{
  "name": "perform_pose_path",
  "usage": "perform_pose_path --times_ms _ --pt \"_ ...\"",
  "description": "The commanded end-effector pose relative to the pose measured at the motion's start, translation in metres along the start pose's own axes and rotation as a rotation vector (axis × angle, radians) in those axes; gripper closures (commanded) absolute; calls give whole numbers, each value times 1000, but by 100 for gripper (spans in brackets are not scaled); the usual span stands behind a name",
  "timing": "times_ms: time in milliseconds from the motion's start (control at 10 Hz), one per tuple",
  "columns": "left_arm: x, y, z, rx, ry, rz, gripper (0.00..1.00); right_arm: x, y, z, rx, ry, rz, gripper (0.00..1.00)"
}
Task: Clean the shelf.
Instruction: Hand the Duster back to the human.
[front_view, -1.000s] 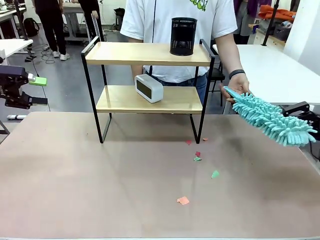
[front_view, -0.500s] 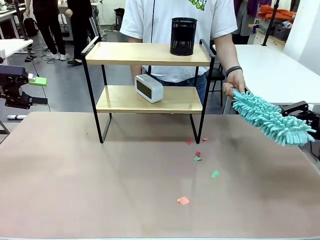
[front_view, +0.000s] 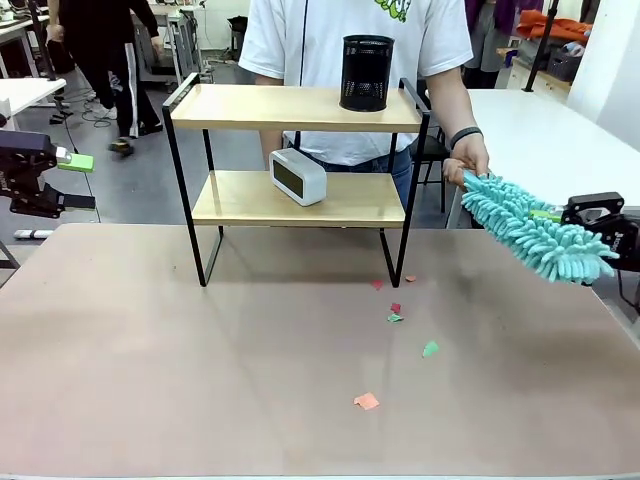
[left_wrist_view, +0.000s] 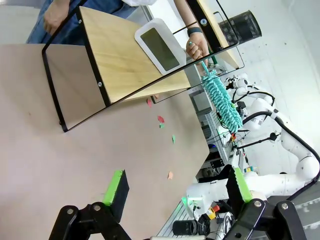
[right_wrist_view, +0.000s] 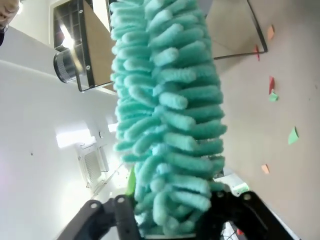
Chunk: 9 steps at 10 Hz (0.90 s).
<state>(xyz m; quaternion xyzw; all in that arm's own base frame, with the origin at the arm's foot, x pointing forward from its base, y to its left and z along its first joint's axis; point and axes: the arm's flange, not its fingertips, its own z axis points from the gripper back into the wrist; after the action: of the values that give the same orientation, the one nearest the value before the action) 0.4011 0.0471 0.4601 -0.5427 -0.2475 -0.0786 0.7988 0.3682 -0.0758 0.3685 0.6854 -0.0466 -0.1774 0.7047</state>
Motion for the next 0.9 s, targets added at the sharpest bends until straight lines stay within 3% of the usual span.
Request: perform_pose_path --times_ms 0,200,500,800 --pt "-2 -2 1 -2 12 -7 0 -84 -1 -18 -20 -30 69 0" --pt "-2 -2 1 -2 12 -7 0 -110 36 -6 3 -2 117 0" --pt "-2 -2 1 -2 12 -7 0 -176 83 -2 6 151 81 0" --pt "-2 -2 1 -2 12 -7 0 -206 76 -53 -11 365 101 0"
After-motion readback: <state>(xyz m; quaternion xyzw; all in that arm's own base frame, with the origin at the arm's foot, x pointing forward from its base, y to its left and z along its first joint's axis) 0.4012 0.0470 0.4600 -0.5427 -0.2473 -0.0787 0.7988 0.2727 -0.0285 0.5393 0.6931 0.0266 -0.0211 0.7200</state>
